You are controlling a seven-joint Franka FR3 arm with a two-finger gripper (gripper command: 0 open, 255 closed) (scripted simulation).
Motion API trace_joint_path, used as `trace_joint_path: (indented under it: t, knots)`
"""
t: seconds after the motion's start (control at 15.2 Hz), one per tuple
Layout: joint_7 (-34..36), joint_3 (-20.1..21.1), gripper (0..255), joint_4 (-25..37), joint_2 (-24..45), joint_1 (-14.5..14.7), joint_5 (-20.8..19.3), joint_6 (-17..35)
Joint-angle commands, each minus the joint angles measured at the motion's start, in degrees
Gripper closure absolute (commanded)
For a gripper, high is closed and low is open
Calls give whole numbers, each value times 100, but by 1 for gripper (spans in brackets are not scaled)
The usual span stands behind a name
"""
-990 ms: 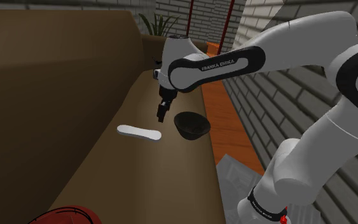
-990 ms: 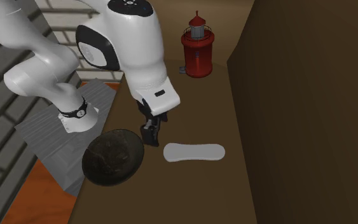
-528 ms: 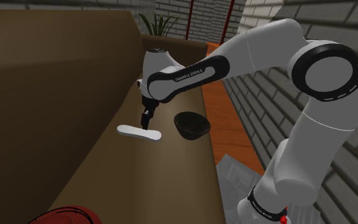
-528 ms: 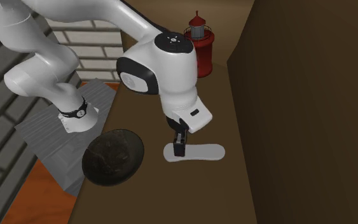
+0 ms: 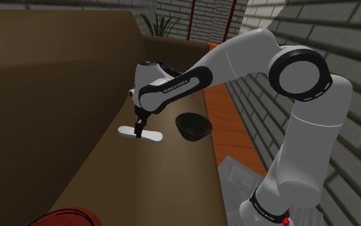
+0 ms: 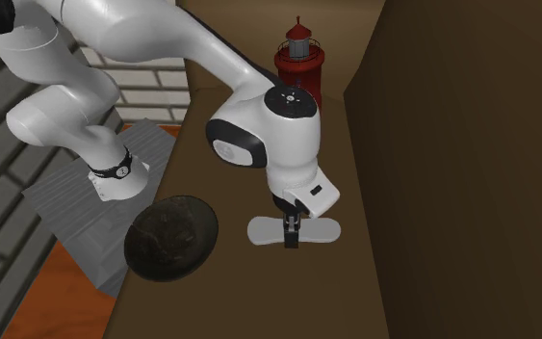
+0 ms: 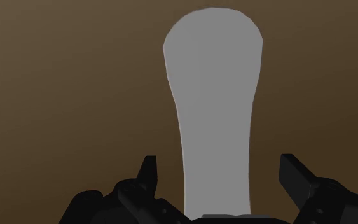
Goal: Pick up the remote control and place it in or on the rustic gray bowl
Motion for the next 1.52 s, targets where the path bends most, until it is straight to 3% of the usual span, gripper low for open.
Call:
trace_joint_path:
  t: [0.0,0.59,0.66,1.45]
  knots:
    - [24,-3,0,-48,96,11,-23,147]
    - [35,-8,0,-69,176,15,-38,246]
    - [35,-8,255,-69,176,15,-38,246]
    - [15,1,255,2,46,8,-11,46]
